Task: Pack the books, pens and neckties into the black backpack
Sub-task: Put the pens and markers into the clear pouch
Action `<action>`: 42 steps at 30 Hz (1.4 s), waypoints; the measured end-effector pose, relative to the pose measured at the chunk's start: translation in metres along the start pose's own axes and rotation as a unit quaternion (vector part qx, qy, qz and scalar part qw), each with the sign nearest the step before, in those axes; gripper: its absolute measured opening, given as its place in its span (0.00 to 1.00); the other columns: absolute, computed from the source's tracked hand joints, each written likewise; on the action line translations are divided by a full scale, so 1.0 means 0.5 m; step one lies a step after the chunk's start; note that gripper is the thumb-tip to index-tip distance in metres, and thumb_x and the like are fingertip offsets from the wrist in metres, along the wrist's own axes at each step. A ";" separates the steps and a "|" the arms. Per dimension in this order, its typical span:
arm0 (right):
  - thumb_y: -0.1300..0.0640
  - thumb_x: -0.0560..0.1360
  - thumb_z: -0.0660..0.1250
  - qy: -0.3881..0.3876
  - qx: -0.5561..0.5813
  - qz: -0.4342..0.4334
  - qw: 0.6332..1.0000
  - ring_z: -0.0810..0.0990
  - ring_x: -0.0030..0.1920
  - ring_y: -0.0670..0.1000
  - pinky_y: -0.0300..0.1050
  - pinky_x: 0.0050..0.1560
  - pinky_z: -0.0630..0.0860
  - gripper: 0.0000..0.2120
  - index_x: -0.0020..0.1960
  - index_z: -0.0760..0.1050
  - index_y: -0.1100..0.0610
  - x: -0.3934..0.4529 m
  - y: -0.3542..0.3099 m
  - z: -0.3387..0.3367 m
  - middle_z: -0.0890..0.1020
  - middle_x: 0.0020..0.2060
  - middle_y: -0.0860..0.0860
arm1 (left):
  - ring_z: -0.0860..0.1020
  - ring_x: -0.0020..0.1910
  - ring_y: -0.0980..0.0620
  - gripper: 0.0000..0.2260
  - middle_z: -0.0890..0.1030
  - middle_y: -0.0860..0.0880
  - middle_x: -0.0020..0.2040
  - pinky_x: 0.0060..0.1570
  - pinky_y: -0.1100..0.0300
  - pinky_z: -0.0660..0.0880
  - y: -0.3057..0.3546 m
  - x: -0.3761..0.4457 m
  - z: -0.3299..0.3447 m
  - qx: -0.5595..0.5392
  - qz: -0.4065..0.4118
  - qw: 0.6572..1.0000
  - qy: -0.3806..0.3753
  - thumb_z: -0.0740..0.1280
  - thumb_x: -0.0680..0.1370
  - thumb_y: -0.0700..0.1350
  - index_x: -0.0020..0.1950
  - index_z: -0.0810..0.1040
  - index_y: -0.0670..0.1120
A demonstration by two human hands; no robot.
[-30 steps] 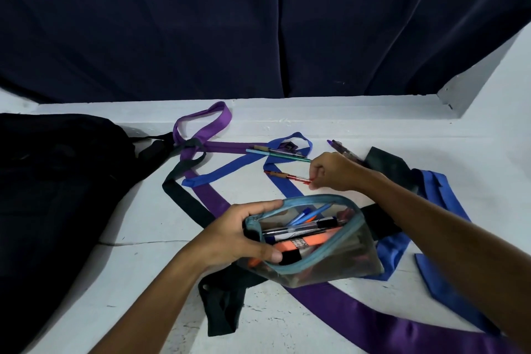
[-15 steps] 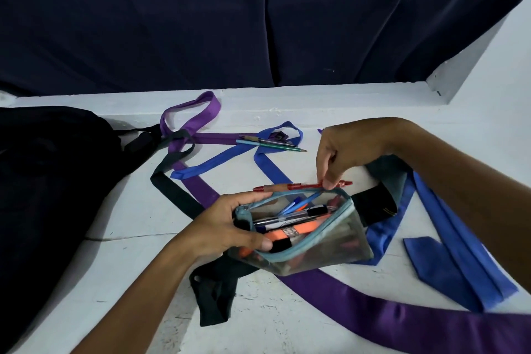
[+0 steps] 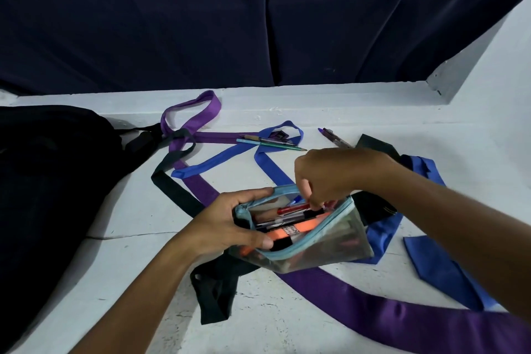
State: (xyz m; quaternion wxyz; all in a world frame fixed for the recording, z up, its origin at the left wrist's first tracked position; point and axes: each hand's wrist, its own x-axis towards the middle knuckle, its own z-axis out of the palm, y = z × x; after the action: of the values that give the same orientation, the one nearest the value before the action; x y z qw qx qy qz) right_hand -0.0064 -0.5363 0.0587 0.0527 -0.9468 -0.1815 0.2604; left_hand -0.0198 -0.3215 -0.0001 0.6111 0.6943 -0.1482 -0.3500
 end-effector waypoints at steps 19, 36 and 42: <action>0.73 0.72 0.64 0.313 0.288 0.151 0.892 0.77 0.23 0.38 0.29 0.27 0.72 0.10 0.41 0.81 0.61 0.083 0.250 0.013 0.82 0.39 0.57 | 0.82 0.57 0.54 0.37 0.84 0.53 0.56 0.49 0.64 0.78 -0.007 -0.002 -0.011 0.056 -0.013 0.998 0.023 0.77 0.63 0.27 0.69 0.74 0.47; 0.53 0.75 0.70 0.234 0.172 0.294 0.910 0.79 0.44 0.57 0.47 0.44 0.75 0.11 0.50 0.78 0.61 0.166 0.296 0.093 0.81 0.45 0.57 | 0.82 0.57 0.53 0.38 0.84 0.53 0.57 0.49 0.63 0.78 -0.008 0.001 -0.014 0.047 -0.022 0.998 0.021 0.77 0.62 0.28 0.69 0.73 0.47; 0.59 0.78 0.65 0.324 0.361 0.200 0.851 0.77 0.37 0.51 0.40 0.33 0.70 0.08 0.44 0.78 0.62 0.129 0.225 0.035 0.80 0.39 0.54 | 0.82 0.57 0.53 0.37 0.84 0.52 0.57 0.50 0.64 0.78 -0.009 0.002 -0.013 0.039 -0.017 0.999 0.014 0.77 0.62 0.29 0.68 0.73 0.47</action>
State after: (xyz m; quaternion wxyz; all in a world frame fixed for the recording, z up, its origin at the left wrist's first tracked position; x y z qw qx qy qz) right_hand 0.0718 -0.6169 -0.0090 0.3930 -0.9078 0.1461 -0.0091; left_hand -0.0158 -0.3162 -0.0044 0.5796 0.7247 -0.1415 -0.3448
